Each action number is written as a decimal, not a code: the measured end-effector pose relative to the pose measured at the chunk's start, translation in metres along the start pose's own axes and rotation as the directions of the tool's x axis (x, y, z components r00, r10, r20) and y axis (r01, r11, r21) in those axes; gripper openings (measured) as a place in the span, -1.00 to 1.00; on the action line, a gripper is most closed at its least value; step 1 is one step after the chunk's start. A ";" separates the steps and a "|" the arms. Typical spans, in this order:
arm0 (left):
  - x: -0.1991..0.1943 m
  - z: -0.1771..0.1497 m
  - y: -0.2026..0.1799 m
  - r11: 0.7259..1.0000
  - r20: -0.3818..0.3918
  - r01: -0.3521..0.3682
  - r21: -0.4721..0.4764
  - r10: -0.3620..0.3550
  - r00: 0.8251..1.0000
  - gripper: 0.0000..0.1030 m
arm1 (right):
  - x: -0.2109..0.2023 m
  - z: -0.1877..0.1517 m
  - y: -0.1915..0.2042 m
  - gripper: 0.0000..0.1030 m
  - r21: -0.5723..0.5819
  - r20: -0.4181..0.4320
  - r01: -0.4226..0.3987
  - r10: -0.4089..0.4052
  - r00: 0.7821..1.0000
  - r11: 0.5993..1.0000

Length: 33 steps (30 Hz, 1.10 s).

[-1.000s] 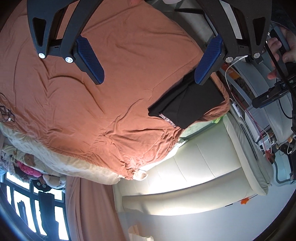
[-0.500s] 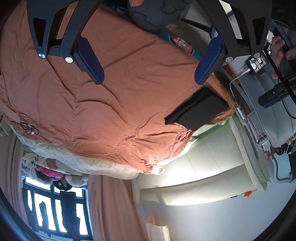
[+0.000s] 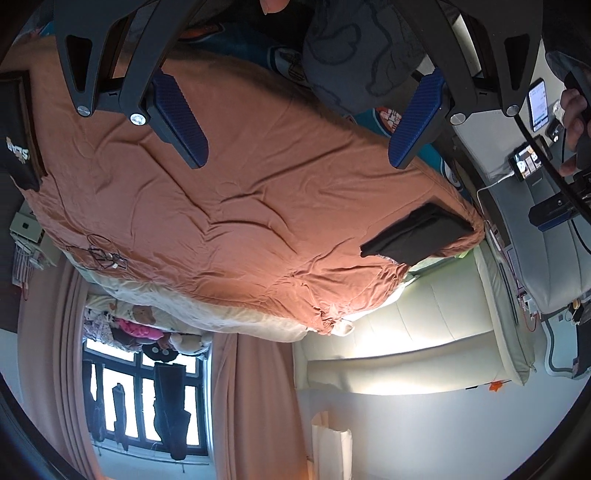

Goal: Fold small clothes

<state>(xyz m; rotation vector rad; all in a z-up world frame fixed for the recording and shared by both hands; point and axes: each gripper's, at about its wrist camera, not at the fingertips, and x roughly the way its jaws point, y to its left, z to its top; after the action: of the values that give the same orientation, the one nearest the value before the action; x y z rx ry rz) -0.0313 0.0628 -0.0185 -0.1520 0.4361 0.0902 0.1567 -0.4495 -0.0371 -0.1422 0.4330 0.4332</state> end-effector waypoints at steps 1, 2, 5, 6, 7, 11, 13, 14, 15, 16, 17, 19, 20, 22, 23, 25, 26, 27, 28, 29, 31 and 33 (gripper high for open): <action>-0.003 -0.004 -0.002 1.000 0.000 0.005 -0.001 -0.005 1.000 0.99 | -0.007 -0.007 0.002 0.90 0.002 0.006 0.001 -0.001 1.000 1.000; -0.006 -0.007 -0.002 1.000 0.002 0.010 -0.004 -0.010 1.000 0.99 | -0.011 -0.011 0.004 0.90 0.001 0.008 0.006 -0.006 1.000 1.000; -0.013 -0.018 -0.005 1.000 0.005 0.012 -0.014 -0.012 1.000 0.99 | -0.020 -0.022 0.006 0.90 0.005 0.016 0.006 -0.006 1.000 1.000; -0.014 -0.019 -0.005 1.000 0.003 0.013 -0.013 -0.013 1.000 0.99 | -0.020 -0.024 0.006 0.90 0.008 0.015 0.009 -0.009 1.000 1.000; -0.013 -0.019 -0.005 1.000 0.002 0.013 -0.011 -0.013 1.000 0.99 | -0.020 -0.025 0.007 0.90 0.012 0.013 0.012 -0.012 1.000 1.000; -0.017 -0.021 -0.004 1.000 0.015 -0.004 -0.002 0.004 1.000 0.99 | -0.019 -0.028 0.003 0.90 0.037 0.017 0.012 -0.012 1.000 0.999; -0.019 -0.021 -0.004 1.000 0.019 -0.004 -0.002 0.004 1.000 0.99 | -0.018 -0.028 0.004 0.90 0.041 0.020 0.009 -0.009 1.000 0.999; -0.020 -0.023 -0.005 1.000 0.019 -0.004 -0.002 0.004 1.000 0.99 | -0.017 -0.028 0.006 0.90 0.036 0.020 0.011 -0.011 1.000 0.999; -0.022 -0.024 -0.004 1.000 0.018 -0.004 -0.004 0.004 1.000 0.99 | -0.018 -0.031 0.006 0.90 0.028 0.022 0.012 -0.013 1.000 1.000; -0.021 -0.024 -0.005 1.000 0.019 -0.008 0.001 0.008 1.000 0.99 | -0.019 -0.031 0.008 0.90 0.015 0.025 0.016 -0.016 1.000 1.000; -0.022 -0.025 -0.006 1.000 0.020 -0.019 0.007 0.019 1.000 0.99 | -0.020 -0.033 0.008 0.90 0.008 0.029 0.020 -0.021 0.999 1.000; -0.023 -0.027 -0.006 0.999 0.022 -0.034 0.014 0.034 0.999 0.99 | -0.020 -0.034 0.009 0.90 0.009 0.032 0.017 -0.017 0.999 1.000; -0.024 -0.026 -0.005 0.999 0.023 -0.032 0.009 0.032 0.999 0.99 | -0.019 -0.034 0.008 0.90 0.015 0.031 0.012 -0.012 0.999 1.000; -0.025 -0.026 -0.005 0.999 0.028 -0.032 0.003 0.032 0.999 0.99 | -0.018 -0.036 0.009 0.90 0.016 0.029 0.011 -0.012 1.000 1.000; -0.026 -0.026 -0.005 0.999 0.032 -0.034 0.003 0.034 0.999 0.99 | -0.018 -0.038 0.009 0.90 0.016 0.028 0.012 -0.013 1.000 1.000; -0.029 -0.026 -0.006 0.999 0.038 -0.042 0.006 0.042 0.998 0.99 | -0.018 -0.038 0.008 0.90 0.021 0.028 0.008 -0.009 1.000 1.000; -0.030 -0.026 -0.006 0.999 0.039 -0.044 0.005 0.044 0.998 0.99 | -0.018 -0.038 0.008 0.90 0.022 0.028 0.007 -0.007 1.000 1.000; -0.031 -0.026 -0.007 0.999 0.040 -0.045 0.004 0.044 0.998 0.99 | -0.018 -0.039 0.008 0.90 0.021 0.028 0.007 -0.008 1.000 1.000; -0.032 -0.026 -0.007 0.999 0.042 -0.045 0.003 0.045 0.998 0.99 | -0.018 -0.039 0.007 0.90 0.018 0.028 0.009 -0.009 1.000 1.000; -0.032 -0.027 -0.008 0.999 0.042 -0.046 0.002 0.046 0.998 0.99 | -0.019 -0.039 0.007 0.90 0.017 0.028 0.008 -0.009 1.000 1.000; -0.032 -0.027 -0.008 0.999 0.042 -0.044 0.003 0.044 0.998 0.99 | -0.019 -0.039 0.008 0.90 0.017 0.027 0.005 -0.006 1.000 1.000; -0.033 -0.027 -0.008 0.999 0.043 -0.045 0.006 0.045 0.998 0.99 | -0.020 -0.040 0.009 0.90 0.016 0.028 0.006 -0.006 1.000 1.000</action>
<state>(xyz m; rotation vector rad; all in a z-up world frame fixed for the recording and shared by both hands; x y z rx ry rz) -0.0714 0.0488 -0.0277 -0.1332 0.3973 0.1359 0.1219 -0.4580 -0.0647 -0.1218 0.4085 0.4252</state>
